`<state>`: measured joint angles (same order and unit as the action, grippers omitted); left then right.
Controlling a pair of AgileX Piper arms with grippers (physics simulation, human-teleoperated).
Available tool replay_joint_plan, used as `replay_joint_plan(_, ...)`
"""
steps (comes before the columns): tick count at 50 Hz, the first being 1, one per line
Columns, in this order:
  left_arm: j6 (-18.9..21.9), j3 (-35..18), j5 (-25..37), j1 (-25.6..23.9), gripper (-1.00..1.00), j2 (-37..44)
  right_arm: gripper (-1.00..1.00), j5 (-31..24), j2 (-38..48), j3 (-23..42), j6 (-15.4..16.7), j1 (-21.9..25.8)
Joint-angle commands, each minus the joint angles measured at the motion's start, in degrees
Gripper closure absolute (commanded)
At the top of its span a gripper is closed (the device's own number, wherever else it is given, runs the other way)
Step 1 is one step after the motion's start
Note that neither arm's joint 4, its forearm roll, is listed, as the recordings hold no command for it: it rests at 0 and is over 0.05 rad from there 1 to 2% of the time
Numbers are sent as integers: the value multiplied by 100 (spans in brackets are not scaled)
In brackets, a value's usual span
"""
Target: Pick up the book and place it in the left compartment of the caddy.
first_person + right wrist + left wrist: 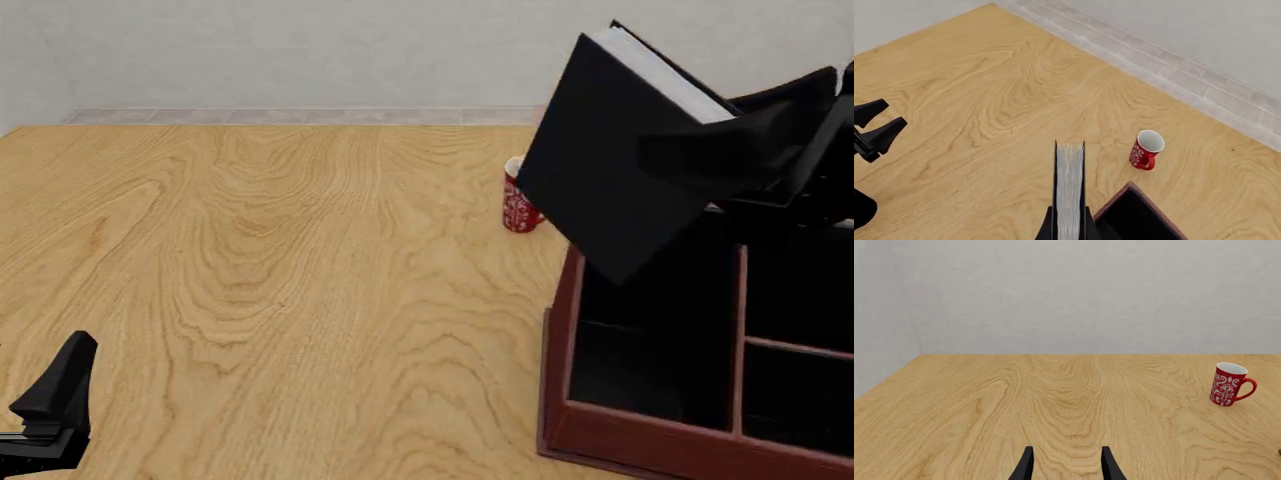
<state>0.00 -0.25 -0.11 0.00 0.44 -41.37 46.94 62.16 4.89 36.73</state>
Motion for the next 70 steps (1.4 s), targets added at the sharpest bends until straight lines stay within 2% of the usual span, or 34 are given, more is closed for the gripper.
replay_joint_plan(1, -1, 0, 0, 0, -100, 0, 100, -323, -243, 293, -133, -373)
replay_joint_plan(24, 0, 0, 0, 0, -100, 0, 100, -1185, -619, 987, -115, -755)
replay_joint_plan(31, 1, 0, 0, -1, -100, 1, 100, -1388, -669, 966, -177, -900)
replay_joint_plan(33, 2, 0, 0, 0, -100, 0, 100, -1419, -712, 958, -72, -955)
replay_joint_plan(58, 1, 0, 0, 0, -100, 1, 100, -1766, -643, 933, 2, -1577)
replay_joint_plan(70, 1, 0, 0, 0, -100, 0, 100, -1983, -632, 978, -68, -1716)
